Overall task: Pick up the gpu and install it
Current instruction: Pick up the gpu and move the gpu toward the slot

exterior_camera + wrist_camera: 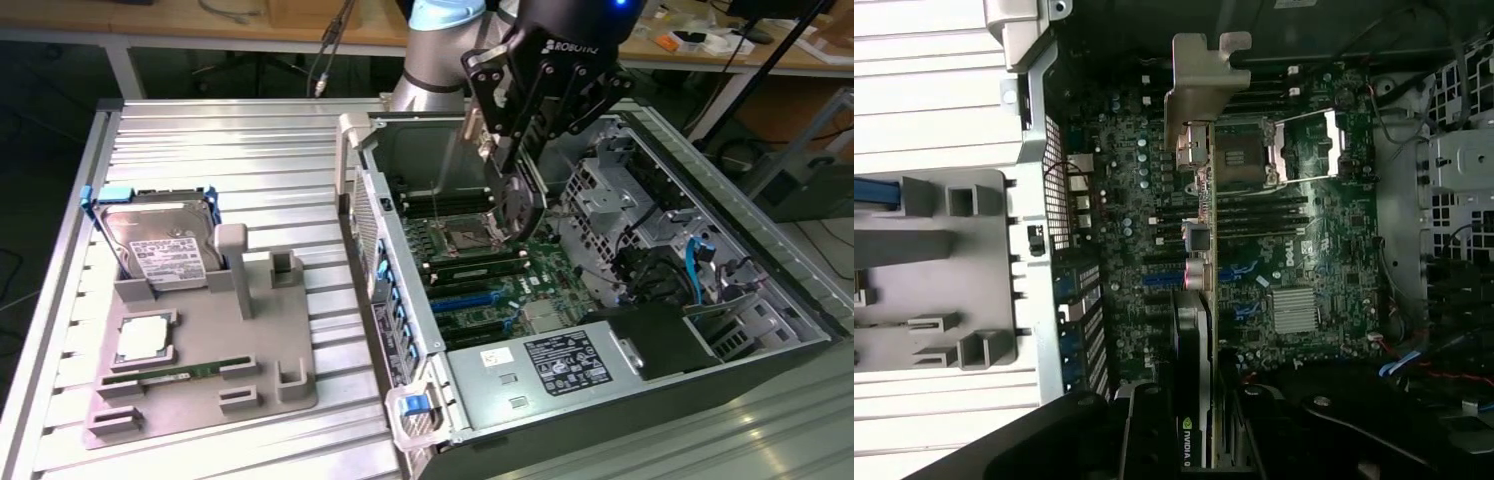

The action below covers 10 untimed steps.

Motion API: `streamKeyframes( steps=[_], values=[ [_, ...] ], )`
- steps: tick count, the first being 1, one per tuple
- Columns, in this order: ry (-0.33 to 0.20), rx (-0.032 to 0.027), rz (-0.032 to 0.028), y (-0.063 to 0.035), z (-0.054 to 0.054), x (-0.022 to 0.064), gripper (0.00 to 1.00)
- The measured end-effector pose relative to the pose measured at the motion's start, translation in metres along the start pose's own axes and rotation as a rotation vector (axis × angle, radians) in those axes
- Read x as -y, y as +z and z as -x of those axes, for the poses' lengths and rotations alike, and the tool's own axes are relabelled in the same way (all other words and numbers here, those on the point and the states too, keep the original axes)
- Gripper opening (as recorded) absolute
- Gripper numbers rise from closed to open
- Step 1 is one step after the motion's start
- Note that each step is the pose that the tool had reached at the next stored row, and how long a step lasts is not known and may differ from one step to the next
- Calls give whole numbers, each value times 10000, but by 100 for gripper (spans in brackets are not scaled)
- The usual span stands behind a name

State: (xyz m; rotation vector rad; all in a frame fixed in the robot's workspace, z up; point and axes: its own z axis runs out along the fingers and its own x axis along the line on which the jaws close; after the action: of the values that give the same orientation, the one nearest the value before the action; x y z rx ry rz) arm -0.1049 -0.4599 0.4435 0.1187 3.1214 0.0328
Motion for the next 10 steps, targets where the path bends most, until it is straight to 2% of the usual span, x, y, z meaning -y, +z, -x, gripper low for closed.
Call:
streamKeyframes(
  steps=[10],
  values=[
    [0,0,0,1,53,-4,27]
  ],
)
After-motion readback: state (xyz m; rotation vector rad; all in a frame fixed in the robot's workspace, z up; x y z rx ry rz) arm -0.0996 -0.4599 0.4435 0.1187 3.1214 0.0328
